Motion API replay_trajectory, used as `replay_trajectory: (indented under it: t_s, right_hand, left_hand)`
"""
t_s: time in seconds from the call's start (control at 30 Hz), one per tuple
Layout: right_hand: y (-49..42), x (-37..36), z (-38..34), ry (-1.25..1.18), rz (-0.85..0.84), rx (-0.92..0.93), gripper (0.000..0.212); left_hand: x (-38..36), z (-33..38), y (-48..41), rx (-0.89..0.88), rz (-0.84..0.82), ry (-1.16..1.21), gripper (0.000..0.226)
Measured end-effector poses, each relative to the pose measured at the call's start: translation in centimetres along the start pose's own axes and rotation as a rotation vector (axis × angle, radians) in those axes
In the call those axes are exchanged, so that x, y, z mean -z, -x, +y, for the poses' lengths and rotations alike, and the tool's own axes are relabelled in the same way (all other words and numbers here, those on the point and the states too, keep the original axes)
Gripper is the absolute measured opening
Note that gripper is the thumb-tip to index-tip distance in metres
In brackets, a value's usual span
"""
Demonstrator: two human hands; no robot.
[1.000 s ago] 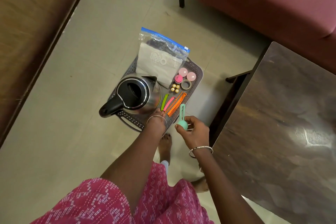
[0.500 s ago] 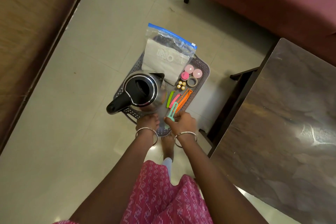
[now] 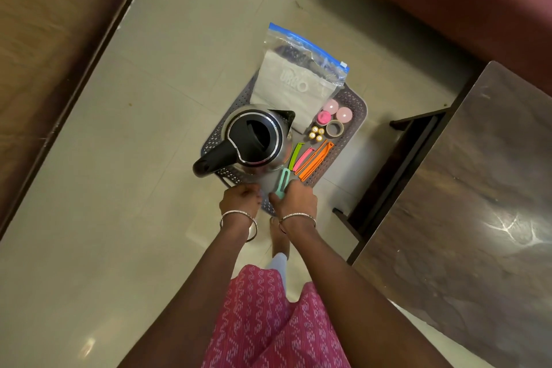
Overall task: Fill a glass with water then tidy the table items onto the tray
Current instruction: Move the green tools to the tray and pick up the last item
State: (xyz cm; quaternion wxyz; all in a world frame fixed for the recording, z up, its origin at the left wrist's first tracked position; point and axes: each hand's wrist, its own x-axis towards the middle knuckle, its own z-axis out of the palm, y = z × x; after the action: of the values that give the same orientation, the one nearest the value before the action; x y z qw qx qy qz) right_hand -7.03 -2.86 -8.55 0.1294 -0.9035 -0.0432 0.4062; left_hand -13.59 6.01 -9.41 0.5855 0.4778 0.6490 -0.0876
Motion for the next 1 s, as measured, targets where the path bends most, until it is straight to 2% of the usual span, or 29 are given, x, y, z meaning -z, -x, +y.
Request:
replay_trajectory:
  t_s: [0.07,0.27,0.5,0.73,0.8,0.83,0.9,0.93,1.0]
  right_hand:
    - [-0.1,-0.1,-0.1,0.005,0.005,-0.012,0.046]
    - [-0.5,-0.6,-0.4,-0.037,-0.014,-0.046,0.042]
    - [-0.2,0.3,0.6,-0.148,0.175,-0.098,0.041]
    - [-3.1,1.2,0.6,-0.092,0.171,-0.107,0.027]
    - [-3.5,1.4,0.5,-0.103,0.172,-0.118,0.023]
    - [-3.6,1.4,0.5,-0.112,0.173,-0.122,0.022]
    - [-3.6,1.7,0.8,-0.143,0.182,-0.139,0.021]
    - [-3.5,1.9,1.1,-0.168,0.194,-0.149,0.021]
    - [-3.1,2.6,2.0,-0.244,0.237,-0.150,0.022]
  left_hand:
    - [0.0,-0.5,-0.6,0.018,-0.048,-0.001,0.039]
    - [-0.2,-0.4,-2.0,-0.050,-0.134,-0.088,0.035]
    - [-1.4,-0.5,-2.0,-0.049,-0.168,-0.133,0.034]
    - [-4.2,-0.3,-2.1,-0.027,-0.231,-0.168,0.028]
    - [-5.0,-0.1,-1.8,-0.168,-0.206,-0.286,0.034]
    - [-5.2,0.1,-1.9,-0.178,-0.162,-0.231,0.039]
    - [-5.4,0.2,-1.6,-0.032,-0.146,0.145,0.044]
    - [-5.5,0.1,-1.7,0.025,-0.135,0.232,0.044]
    - [-5.7,-0.1,-1.8,-0.181,-0.146,-0.184,0.037]
